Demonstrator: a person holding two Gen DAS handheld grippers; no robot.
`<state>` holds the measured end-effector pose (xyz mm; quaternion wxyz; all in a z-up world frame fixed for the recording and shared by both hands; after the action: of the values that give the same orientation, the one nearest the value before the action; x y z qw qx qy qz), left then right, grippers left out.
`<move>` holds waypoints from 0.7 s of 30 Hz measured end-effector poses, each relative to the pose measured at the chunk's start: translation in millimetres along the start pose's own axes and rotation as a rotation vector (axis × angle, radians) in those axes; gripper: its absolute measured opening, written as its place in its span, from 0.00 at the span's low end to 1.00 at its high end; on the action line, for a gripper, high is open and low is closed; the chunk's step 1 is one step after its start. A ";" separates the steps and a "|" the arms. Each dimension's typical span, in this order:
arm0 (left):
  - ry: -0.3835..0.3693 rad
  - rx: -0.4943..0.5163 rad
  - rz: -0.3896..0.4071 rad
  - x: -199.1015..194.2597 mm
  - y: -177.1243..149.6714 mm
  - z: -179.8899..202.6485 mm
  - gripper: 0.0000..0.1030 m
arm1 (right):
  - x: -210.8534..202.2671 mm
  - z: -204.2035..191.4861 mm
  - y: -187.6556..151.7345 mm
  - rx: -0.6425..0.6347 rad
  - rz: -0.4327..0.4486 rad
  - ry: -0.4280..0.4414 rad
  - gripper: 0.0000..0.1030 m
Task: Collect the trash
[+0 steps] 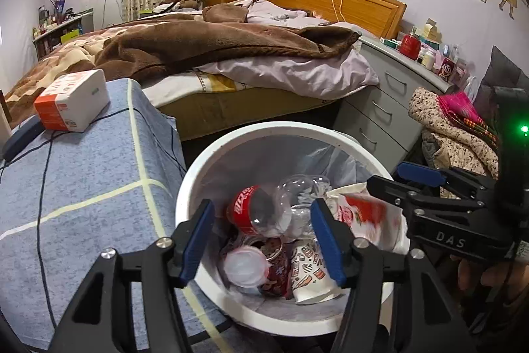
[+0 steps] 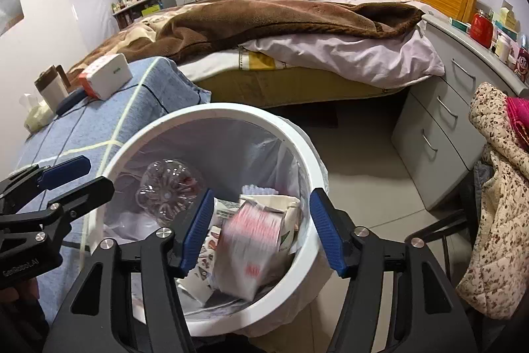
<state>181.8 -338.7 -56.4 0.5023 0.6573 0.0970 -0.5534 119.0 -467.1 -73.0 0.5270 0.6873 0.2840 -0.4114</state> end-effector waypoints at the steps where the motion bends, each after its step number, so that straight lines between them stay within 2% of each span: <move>1: 0.001 -0.006 0.004 -1.6 -0.5 -1.4 0.67 | -1.3 -0.6 -0.2 0.000 0.005 -0.003 0.60; 3: 0.007 -0.020 0.009 -4.5 -1.6 -4.4 0.71 | -4.5 -1.2 -0.5 0.003 0.016 -0.013 0.60; 11: 0.051 -0.064 0.044 -27.8 -18.8 -16.6 0.74 | -27.2 -9.0 -12.5 0.023 0.082 -0.022 0.60; 18: 0.123 -0.096 0.142 -72.9 -50.0 -24.7 0.74 | -59.7 -34.5 -42.1 0.024 0.177 -0.002 0.60; 21: 0.180 -0.111 0.177 -93.3 -65.4 -28.2 0.74 | -68.8 -43.7 -54.9 0.026 0.200 0.011 0.60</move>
<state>120.4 -245.8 -19.0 0.5740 0.6814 0.1140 -0.4395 51.0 -406.7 -35.8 0.5550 0.7211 0.2115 -0.3567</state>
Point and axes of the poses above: each gripper's, at about its wrist camera, not at the fingertips, and x roughly the way its jaws point, z to its right, y to its top, the point moved 4 cm from there along x, roughly the way its jaws point, and after that the axes turned 11 degrees about -z, right-handed, at the moved point
